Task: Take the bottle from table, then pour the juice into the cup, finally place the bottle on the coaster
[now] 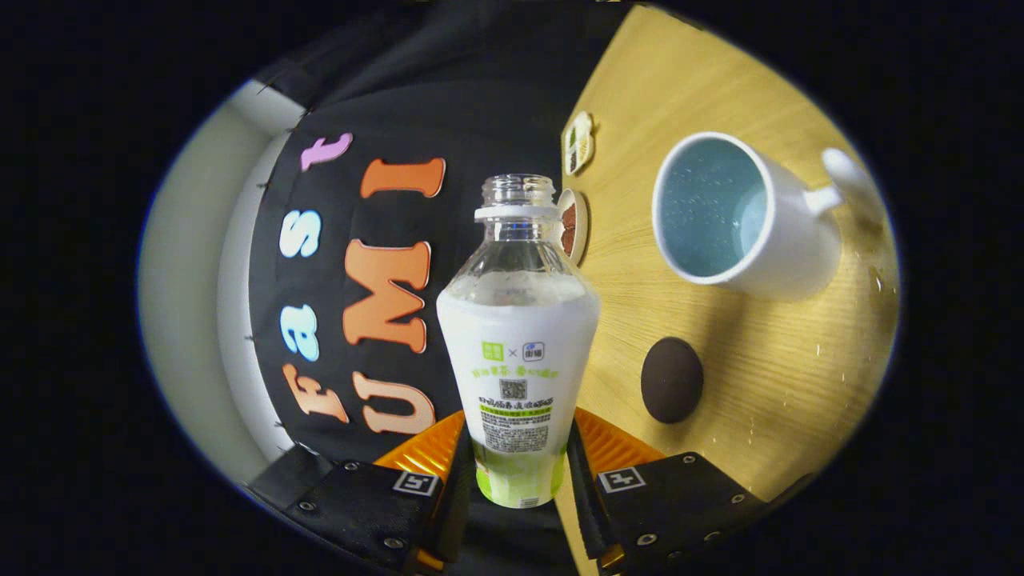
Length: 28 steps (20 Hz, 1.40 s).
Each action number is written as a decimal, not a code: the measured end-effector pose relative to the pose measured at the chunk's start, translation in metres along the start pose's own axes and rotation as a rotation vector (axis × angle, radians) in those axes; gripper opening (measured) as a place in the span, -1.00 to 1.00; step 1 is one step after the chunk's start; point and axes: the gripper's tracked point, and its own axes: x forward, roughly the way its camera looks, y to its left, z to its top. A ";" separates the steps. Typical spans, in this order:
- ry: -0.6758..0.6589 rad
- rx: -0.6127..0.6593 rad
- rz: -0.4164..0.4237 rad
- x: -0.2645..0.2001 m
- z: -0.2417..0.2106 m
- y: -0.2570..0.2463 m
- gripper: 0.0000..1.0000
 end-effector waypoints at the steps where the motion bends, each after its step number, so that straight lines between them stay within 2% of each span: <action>1: 0.011 -0.075 -0.001 0.001 -0.002 0.002 0.16; 7: 0.046 -0.626 0.014 0.011 -0.014 0.009 0.16; 14: -0.035 -1.107 0.066 0.031 -0.012 0.031 0.16; 17: -0.073 -1.255 0.052 0.038 -0.007 0.032 0.16; 21: -0.053 -1.414 -0.022 0.052 -0.006 0.010 0.16; 25: 0.011 -1.503 -0.095 0.067 -0.014 -0.017 0.16; 28: 0.038 -1.538 -0.118 0.072 -0.018 -0.029 0.16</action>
